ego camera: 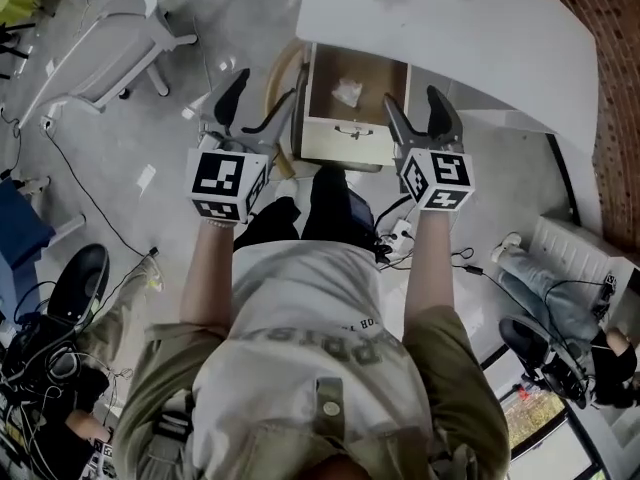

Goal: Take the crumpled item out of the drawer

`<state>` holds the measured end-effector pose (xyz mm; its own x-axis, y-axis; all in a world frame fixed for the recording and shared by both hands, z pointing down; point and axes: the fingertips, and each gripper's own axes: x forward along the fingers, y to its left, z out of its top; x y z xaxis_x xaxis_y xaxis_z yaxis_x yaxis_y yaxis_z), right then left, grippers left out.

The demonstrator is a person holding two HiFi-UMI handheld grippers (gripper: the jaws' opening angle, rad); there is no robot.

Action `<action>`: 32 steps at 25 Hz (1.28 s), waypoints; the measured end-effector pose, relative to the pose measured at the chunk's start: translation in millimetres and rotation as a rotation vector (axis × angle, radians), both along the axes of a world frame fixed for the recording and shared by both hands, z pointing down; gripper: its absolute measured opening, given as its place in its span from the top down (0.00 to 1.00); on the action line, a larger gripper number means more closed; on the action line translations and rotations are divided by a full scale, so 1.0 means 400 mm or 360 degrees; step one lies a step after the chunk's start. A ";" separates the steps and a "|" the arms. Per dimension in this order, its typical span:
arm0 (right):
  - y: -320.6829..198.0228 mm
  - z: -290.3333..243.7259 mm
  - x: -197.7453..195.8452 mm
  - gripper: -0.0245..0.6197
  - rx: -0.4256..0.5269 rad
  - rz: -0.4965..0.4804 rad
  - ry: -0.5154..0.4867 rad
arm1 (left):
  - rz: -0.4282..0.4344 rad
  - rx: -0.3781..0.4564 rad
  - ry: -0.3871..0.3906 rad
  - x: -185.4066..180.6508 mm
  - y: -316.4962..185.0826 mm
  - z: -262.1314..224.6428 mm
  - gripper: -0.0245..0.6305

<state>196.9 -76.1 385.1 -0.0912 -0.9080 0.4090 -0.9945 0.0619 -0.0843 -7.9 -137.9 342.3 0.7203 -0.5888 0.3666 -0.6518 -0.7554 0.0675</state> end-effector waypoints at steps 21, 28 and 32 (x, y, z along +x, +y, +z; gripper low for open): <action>-0.163 0.652 -0.092 0.50 -0.1003 -0.0937 0.0348 | 0.0034 -0.0141 -0.0228 0.099 -0.092 0.235 0.49; -0.153 0.816 -0.100 0.50 -0.1246 -0.1119 0.0463 | 0.0054 -0.0155 -0.0256 0.135 -0.113 0.290 0.49; -0.143 0.895 -0.091 0.54 -0.1375 -0.1193 0.0531 | 0.0055 -0.0173 -0.0265 0.151 -0.119 0.323 0.49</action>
